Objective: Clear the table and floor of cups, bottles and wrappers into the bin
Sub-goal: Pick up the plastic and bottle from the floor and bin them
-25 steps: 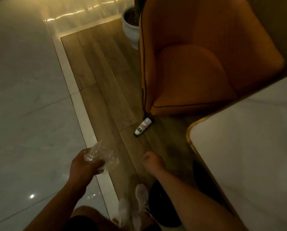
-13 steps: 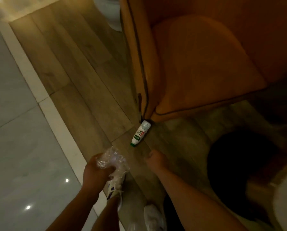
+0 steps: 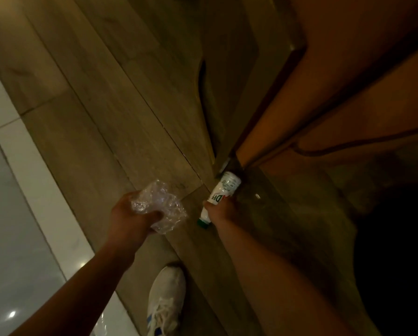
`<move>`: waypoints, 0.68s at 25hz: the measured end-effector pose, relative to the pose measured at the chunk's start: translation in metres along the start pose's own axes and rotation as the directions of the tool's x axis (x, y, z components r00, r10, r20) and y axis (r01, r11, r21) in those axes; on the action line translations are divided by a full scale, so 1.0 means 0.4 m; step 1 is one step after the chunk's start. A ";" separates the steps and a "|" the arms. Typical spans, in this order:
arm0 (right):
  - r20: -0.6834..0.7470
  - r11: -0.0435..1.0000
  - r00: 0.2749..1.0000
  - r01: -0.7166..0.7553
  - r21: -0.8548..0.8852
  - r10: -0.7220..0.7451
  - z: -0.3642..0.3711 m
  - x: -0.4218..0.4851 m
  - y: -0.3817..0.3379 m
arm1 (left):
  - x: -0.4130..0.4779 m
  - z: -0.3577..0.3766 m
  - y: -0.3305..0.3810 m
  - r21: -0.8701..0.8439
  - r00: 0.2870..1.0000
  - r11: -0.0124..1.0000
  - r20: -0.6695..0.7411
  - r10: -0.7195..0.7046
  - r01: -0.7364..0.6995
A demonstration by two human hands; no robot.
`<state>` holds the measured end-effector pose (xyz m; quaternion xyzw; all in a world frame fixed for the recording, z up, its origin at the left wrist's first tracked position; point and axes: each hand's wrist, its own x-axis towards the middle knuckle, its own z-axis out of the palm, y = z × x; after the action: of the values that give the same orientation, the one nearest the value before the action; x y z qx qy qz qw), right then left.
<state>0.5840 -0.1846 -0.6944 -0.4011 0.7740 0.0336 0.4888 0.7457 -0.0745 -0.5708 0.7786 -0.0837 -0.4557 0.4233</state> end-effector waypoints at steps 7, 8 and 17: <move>0.047 1.000 0.999 -0.014 0.025 0.013 0.029 0.099 0.039 | 0.035 0.033 -0.055 0.036 0.999 0.999 0.047 -0.020 0.018; 0.056 0.998 0.998 -0.012 0.058 0.009 0.032 0.108 0.038 | 0.039 0.036 -0.060 0.036 0.999 0.999 0.040 -0.016 0.014; 0.084 0.999 0.996 0.024 -0.033 -0.021 -0.014 0.058 0.072 | 0.051 0.084 -0.077 0.010 0.997 0.999 0.070 -0.039 0.039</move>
<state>0.5565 -0.1812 -0.7193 -0.4163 0.7475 0.0579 0.5144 0.7233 -0.0854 -0.6141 0.7655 -0.0853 -0.4906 0.4076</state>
